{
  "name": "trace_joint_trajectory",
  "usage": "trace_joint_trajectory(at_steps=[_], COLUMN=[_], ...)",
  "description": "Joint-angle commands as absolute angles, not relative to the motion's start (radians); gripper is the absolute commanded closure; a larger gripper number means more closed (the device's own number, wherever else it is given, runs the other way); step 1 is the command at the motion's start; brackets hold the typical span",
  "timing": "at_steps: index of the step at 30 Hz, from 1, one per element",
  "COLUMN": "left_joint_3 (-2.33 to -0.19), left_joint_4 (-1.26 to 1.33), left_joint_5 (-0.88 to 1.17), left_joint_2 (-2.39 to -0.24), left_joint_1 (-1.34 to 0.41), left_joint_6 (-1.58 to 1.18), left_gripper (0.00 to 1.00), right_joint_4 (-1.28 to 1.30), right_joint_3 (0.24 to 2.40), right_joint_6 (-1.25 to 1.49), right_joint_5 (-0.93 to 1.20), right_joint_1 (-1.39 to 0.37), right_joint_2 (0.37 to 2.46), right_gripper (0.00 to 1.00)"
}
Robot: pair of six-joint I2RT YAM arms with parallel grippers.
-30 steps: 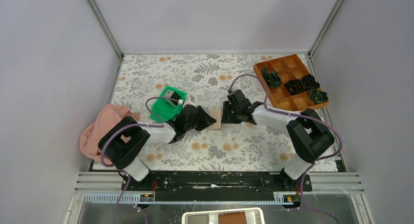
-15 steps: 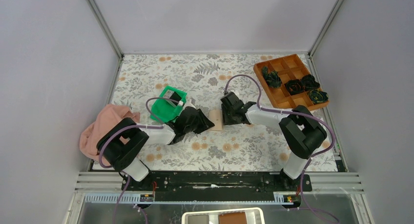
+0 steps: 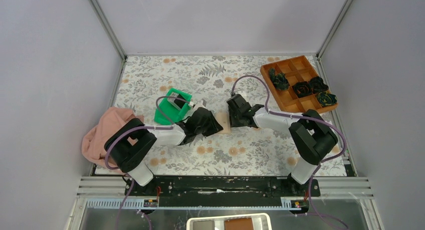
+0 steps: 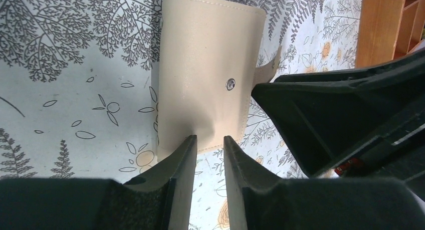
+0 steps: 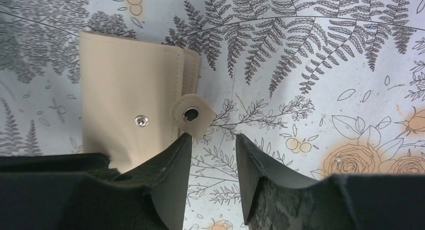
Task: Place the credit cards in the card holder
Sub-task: Close the card holder at the center of the board.
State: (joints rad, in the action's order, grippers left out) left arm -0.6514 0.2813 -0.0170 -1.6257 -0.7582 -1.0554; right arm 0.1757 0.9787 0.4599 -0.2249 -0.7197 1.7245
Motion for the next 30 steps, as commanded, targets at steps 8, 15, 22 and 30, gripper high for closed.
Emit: trace_joint_trajectory(at_steps=[8,15,22,30], left_joint_3=[-0.694,-0.709,-0.727,-0.744], left_joint_4=[0.191,0.176,0.141,0.084], left_joint_5=[-0.060,-0.059,-0.054,-0.045], left_joint_2=[-1.675,-1.692,-1.705,-1.714], left_joint_1=[-0.774,-0.773,-0.776,-0.775], left_joint_6=[-1.022,-1.008,-0.974,-0.924], left_gripper=[0.67,0.67,0.69,0.70], right_joint_4=[0.142,0.138,0.012,-0.136], right_joint_3=[0.974,0.943,0.840,0.787], right_joint_6=[0.468,0.535,0.658,0.786], right_joint_5=[-0.129,-0.147,-0.016,0.183], right_joint_1=[-0.737,-0.726,-0.610,-0.504], right_joint_2=[1.567,1.517,1.510,1.553], right_gripper=[0.55,0.55,0.57,0.54])
